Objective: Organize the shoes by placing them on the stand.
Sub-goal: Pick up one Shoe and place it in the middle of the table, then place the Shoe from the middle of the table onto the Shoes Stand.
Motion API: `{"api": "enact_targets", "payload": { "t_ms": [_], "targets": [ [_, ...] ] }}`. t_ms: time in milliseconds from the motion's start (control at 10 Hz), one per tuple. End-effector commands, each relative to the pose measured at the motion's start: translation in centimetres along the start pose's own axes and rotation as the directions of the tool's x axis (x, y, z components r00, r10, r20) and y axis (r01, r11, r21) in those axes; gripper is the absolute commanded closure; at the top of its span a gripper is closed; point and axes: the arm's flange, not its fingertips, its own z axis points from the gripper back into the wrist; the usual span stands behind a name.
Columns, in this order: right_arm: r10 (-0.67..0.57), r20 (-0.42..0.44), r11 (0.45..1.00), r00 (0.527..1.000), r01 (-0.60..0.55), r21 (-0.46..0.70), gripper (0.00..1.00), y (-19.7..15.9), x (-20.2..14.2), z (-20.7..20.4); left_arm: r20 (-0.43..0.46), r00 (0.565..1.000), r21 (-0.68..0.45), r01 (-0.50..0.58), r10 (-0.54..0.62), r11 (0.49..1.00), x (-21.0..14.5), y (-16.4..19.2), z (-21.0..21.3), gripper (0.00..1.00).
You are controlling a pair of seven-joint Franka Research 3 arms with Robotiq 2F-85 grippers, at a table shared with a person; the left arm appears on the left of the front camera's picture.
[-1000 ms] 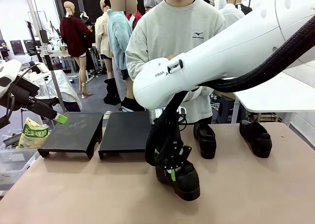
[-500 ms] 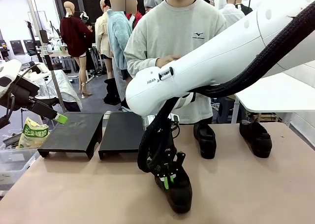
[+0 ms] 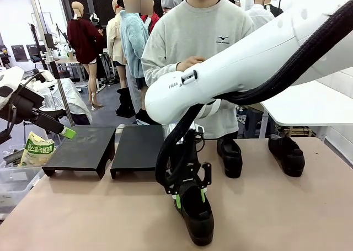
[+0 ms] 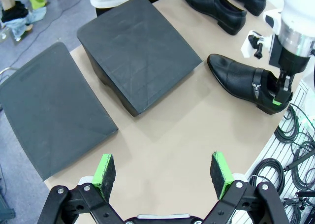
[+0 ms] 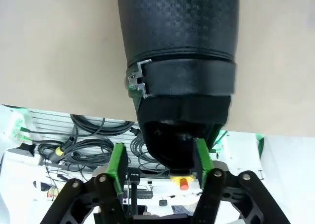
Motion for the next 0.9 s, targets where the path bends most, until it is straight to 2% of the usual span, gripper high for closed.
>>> {"api": "enact_targets", "payload": {
  "t_ms": [0,100,200,800],
  "targets": [
    [-0.017,0.052,0.999,0.999,0.015,0.038,0.0,-2.4,-2.0,1.5,0.006,1.0,-0.01,0.001,-0.001,1.0,-0.1,0.1,0.0,0.0],
    [-0.006,0.043,1.0,0.999,0.006,-0.007,0.0,-2.3,-2.0,2.3,0.006,1.0,-0.01,0.001,-0.001,1.0,-0.1,0.1,0.0,0.0],
    [-0.012,0.026,1.0,1.0,0.012,0.011,0.0,-0.9,-0.5,1.3,0.006,1.0,-0.01,0.001,-0.001,1.0,-0.1,0.1,0.0,0.0],
    [-0.012,0.026,1.0,1.0,0.012,0.011,0.0,-0.9,-0.5,1.3,0.006,1.0,-0.01,0.001,-0.001,1.0,-0.1,0.1,0.0,0.0]
  ]
}}
